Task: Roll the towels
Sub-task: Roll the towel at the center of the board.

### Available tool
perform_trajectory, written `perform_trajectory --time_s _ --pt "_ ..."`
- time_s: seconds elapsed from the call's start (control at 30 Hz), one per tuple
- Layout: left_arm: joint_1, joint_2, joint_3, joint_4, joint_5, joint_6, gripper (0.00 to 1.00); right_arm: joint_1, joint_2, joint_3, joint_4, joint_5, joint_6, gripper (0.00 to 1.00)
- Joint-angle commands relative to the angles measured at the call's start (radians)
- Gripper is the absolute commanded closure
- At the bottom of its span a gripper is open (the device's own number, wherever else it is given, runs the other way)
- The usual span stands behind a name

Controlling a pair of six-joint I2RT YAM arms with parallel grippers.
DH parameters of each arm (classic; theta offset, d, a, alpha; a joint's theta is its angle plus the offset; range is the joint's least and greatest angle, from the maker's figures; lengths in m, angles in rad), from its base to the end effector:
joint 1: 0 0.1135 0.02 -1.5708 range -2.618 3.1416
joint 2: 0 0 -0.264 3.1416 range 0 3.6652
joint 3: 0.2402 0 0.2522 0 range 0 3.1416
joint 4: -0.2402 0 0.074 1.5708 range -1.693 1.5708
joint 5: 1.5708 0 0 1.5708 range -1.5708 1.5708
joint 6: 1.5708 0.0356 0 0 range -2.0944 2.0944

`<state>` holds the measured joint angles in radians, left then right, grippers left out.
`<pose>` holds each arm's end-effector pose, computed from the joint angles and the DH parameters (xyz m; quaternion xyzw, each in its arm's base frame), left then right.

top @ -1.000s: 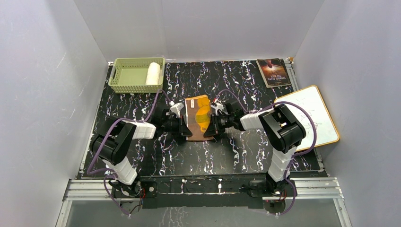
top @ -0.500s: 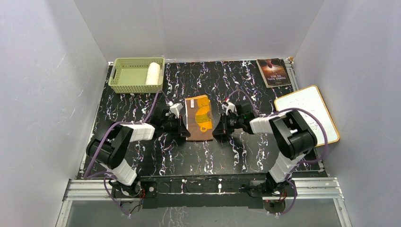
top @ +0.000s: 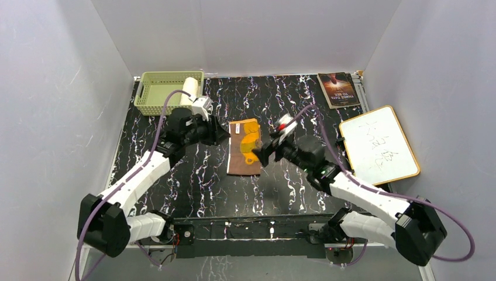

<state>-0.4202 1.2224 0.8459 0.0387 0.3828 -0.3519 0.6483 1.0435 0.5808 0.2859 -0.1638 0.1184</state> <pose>0.2509 -0.1267 0.2919 0.1373 0.7968 -0.3575 0.4674 0.1882 0.1499 0.2668 -0.2508 0.7238 0.2975 0.5699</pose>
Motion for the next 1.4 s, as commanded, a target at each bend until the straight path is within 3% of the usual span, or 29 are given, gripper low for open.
perform_trajectory --time_s 0.0,0.13,0.23,0.5,1.0,1.23,1.37 --pt "0.097 -0.055 -0.028 -0.134 -0.019 0.024 0.59 0.253 0.015 -0.100 0.087 0.329 -0.365 0.02" --pt "0.319 -0.103 -0.091 -0.111 0.189 -0.060 0.61 0.406 0.034 -0.163 0.111 0.342 -0.649 0.02" --pt "0.415 -0.104 -0.122 -0.074 0.295 -0.104 0.61 0.462 0.107 -0.167 0.122 0.404 -0.808 0.02" --pt "0.450 -0.072 -0.148 -0.018 0.377 -0.144 0.70 0.462 0.314 -0.052 0.076 0.425 -0.863 0.03" --pt "0.488 -0.103 -0.228 0.050 0.441 -0.189 0.69 0.462 0.611 0.097 0.104 0.405 -0.859 0.29" --pt "0.509 -0.099 -0.230 0.058 0.472 -0.188 0.68 0.440 0.652 0.098 0.129 0.395 -0.838 0.40" --pt "0.516 -0.104 -0.229 0.051 0.481 -0.183 0.68 0.397 0.652 0.126 0.044 0.343 -0.784 0.48"
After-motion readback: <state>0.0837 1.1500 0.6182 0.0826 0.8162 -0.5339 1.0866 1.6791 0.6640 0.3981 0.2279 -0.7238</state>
